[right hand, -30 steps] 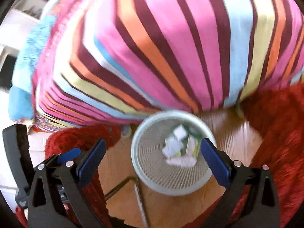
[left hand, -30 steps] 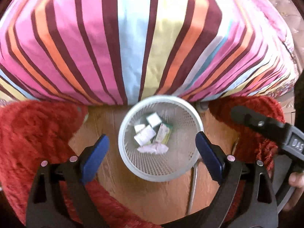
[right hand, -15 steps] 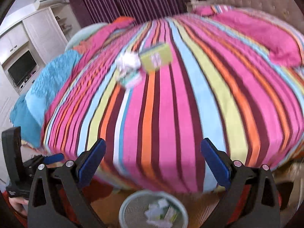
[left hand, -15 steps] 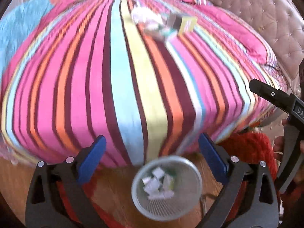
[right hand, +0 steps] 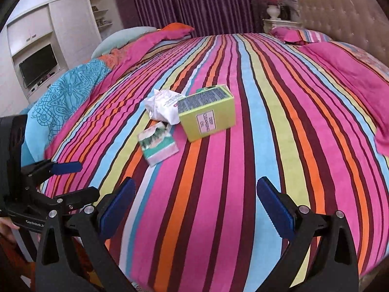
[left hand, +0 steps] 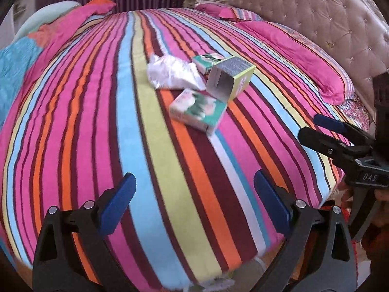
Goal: Collect trash
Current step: 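Move both tools back toward the remaining items on the bed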
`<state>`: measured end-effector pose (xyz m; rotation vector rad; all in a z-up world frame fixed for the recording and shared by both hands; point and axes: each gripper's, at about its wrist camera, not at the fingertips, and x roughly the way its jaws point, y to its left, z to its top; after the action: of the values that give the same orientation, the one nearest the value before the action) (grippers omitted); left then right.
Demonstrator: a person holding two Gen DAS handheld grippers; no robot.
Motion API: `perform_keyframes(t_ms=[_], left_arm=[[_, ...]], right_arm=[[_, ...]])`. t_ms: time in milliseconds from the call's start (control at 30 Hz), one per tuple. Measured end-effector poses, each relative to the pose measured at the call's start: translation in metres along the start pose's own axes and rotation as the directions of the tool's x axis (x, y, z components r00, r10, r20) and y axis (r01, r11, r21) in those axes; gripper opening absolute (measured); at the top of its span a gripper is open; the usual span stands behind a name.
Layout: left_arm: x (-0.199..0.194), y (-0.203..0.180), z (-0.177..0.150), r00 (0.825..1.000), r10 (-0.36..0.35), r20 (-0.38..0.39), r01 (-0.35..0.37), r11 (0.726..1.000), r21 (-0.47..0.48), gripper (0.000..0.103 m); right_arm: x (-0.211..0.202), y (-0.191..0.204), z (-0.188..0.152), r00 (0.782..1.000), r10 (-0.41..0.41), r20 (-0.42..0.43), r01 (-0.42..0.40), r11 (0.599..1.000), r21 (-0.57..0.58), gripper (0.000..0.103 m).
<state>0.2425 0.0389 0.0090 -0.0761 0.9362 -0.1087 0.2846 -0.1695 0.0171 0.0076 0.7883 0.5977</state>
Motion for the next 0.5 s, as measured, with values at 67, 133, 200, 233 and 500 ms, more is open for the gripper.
perform_keyframes(t_ms=[67,133,200,233,500], left_arm=[[0.009,0.001,0.007,1.0,-0.003,-0.009,0.003,1.0,0.023,0.095],[0.022,0.003,0.016,1.0,-0.007,-0.023,0.008,0.999,0.047,0.095],[0.03,0.006,0.024,0.999,-0.02,-0.025,0.022,0.998,0.056,0.095],[0.036,0.007,0.029,0.999,-0.029,-0.03,0.031,0.998,0.061,0.095],[0.062,0.005,0.053,0.999,-0.049,-0.022,0.052,0.988,0.144,0.095]], right_arm=[[0.008,-0.004,0.01,1.0,0.007,-0.003,-0.007,1.0,-0.016,0.095],[0.016,-0.006,0.018,1.0,0.015,-0.01,-0.016,0.999,-0.037,0.095],[0.024,-0.007,0.024,1.0,0.011,-0.013,-0.012,0.998,-0.055,0.095],[0.028,-0.008,0.028,1.0,0.004,-0.011,-0.005,0.998,-0.064,0.095],[0.06,-0.009,0.048,0.999,0.017,-0.049,-0.023,0.993,-0.117,0.095]])
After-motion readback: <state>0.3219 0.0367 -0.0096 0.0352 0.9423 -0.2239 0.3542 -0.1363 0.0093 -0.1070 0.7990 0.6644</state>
